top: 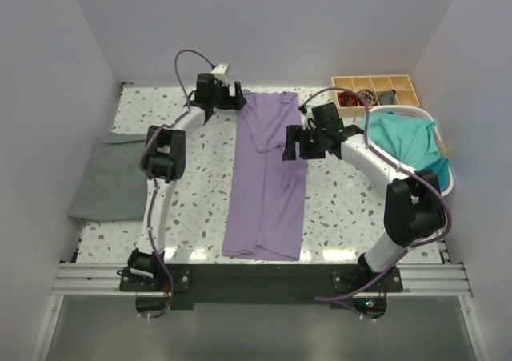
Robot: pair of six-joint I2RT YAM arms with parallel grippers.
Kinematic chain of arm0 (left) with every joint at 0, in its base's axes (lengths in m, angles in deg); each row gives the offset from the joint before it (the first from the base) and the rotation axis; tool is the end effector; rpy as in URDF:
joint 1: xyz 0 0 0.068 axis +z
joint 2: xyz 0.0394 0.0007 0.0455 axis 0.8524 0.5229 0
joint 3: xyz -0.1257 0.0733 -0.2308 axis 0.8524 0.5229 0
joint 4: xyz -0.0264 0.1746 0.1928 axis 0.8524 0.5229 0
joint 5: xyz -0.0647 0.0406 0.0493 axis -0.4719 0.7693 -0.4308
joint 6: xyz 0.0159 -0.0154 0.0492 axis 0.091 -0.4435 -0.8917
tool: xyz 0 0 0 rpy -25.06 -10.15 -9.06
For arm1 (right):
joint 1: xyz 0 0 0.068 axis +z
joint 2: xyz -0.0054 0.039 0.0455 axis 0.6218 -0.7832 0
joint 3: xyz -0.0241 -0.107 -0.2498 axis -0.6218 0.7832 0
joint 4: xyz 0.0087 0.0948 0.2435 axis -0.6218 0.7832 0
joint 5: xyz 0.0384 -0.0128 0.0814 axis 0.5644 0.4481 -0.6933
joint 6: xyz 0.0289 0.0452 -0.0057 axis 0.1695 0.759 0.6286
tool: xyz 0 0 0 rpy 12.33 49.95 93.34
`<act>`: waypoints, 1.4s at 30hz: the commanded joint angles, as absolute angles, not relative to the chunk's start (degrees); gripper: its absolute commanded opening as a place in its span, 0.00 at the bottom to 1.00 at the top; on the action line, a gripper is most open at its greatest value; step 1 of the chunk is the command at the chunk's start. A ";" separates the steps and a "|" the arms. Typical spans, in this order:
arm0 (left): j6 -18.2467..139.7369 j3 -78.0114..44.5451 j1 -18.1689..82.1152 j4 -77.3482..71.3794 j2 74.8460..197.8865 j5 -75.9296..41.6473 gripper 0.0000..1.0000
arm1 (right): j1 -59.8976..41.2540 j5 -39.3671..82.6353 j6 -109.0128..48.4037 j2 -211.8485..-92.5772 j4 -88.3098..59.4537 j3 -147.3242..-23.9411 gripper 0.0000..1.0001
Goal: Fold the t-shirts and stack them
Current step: Fold the tshirt
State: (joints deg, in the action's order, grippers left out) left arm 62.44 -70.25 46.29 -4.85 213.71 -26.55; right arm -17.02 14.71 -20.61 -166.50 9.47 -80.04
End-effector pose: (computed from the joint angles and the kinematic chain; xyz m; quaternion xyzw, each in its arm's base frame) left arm 0.5837 -0.1371 0.1339 0.0769 0.8252 -0.2450 0.5031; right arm 0.3335 0.1405 0.2428 -0.0835 0.9289 0.2233 0.2835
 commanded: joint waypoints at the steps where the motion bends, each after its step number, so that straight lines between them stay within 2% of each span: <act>1: 62.96 -55.17 46.61 -8.35 189.27 -24.71 1.00 | -16.74 18.73 -20.33 -159.22 17.58 -78.38 0.78; 5: 66.91 -24.38 45.47 -15.79 168.93 -21.19 1.00 | -16.65 12.23 -20.33 -154.37 15.75 -69.88 0.75; 8: 71.30 -8.53 43.89 -19.33 156.00 -19.95 1.00 | -16.04 11.87 -20.51 -152.78 13.98 -66.08 0.65; 11: 73.07 1.34 39.24 -18.38 147.73 -17.77 1.00 | -15.25 13.97 -21.21 -154.01 11.96 -65.11 0.52; 16: 76.06 12.69 30.71 -16.44 140.77 -10.74 1.00 | -12.62 20.03 -21.56 -159.63 11.43 -69.84 0.48; 22: 79.66 18.43 28.85 -15.38 136.29 -5.28 1.00 | -7.17 27.68 -20.77 -167.36 12.22 -77.57 0.49; 30: 77.64 16.41 28.50 -12.48 136.37 -4.48 1.00 | -3.47 38.58 -20.59 -174.84 16.35 -84.44 0.47; 34: 77.90 16.50 28.50 -12.75 137.07 -5.19 1.00 | -1.10 46.05 -21.03 -177.29 19.59 -86.46 0.42; 39: 77.91 16.32 28.50 -12.66 137.60 -5.45 1.00 | 0.57 48.61 -21.30 -178.89 20.49 -86.55 0.36; 42: 77.91 16.41 28.50 -12.66 137.69 -5.28 1.00 | 1.36 48.52 -21.12 -178.89 19.87 -85.85 0.29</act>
